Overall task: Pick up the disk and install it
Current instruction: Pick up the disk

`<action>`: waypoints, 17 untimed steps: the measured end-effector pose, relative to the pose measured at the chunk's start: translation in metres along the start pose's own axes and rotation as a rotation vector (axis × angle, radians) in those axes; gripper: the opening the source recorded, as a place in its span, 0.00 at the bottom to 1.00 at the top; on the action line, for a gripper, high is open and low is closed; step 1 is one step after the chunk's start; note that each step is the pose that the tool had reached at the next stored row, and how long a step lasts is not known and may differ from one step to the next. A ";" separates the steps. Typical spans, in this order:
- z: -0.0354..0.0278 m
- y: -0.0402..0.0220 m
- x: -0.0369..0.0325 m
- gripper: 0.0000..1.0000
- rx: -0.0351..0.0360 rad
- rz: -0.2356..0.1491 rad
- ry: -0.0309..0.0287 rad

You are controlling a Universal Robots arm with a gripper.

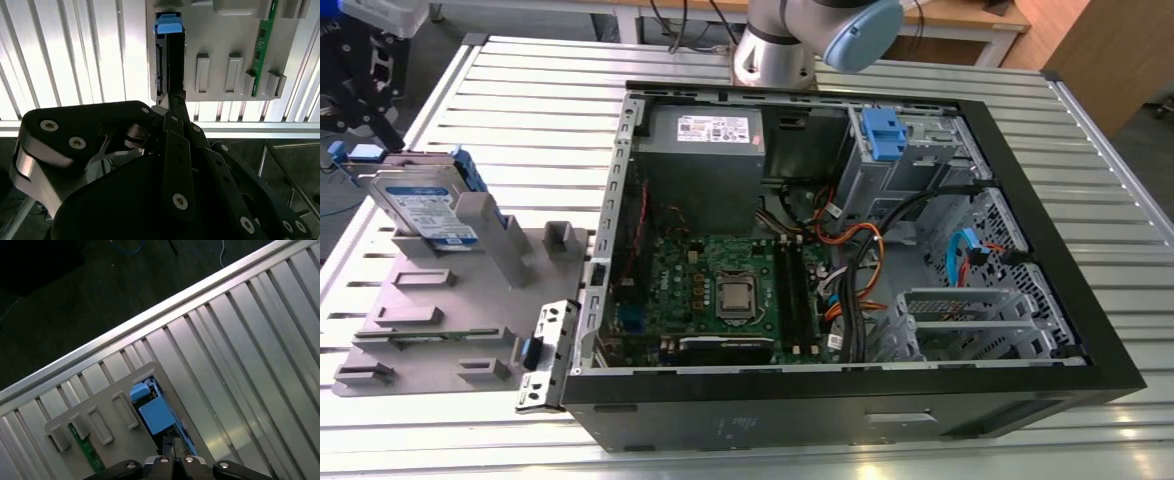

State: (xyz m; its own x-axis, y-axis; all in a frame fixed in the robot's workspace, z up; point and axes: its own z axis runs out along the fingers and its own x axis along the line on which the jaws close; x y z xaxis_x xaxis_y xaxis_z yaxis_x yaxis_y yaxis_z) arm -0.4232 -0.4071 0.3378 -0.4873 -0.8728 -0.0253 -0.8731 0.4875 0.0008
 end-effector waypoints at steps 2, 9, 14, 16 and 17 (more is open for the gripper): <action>0.0001 0.0000 0.0000 0.11 -0.0009 -0.036 0.0001; 0.0008 0.0000 0.0000 0.11 -0.0041 -0.163 0.0001; 0.0014 0.0000 0.0000 0.11 -0.0064 -0.254 0.0002; 0.0016 0.0000 0.0000 0.11 -0.0074 -0.292 0.0002; 0.0017 0.0000 0.0000 0.11 -0.0078 -0.309 0.0003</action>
State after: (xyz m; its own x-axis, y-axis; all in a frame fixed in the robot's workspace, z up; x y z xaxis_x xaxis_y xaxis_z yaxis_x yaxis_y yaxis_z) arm -0.4232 -0.4070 0.3361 -0.1984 -0.9798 -0.0253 -0.9801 0.1984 0.0008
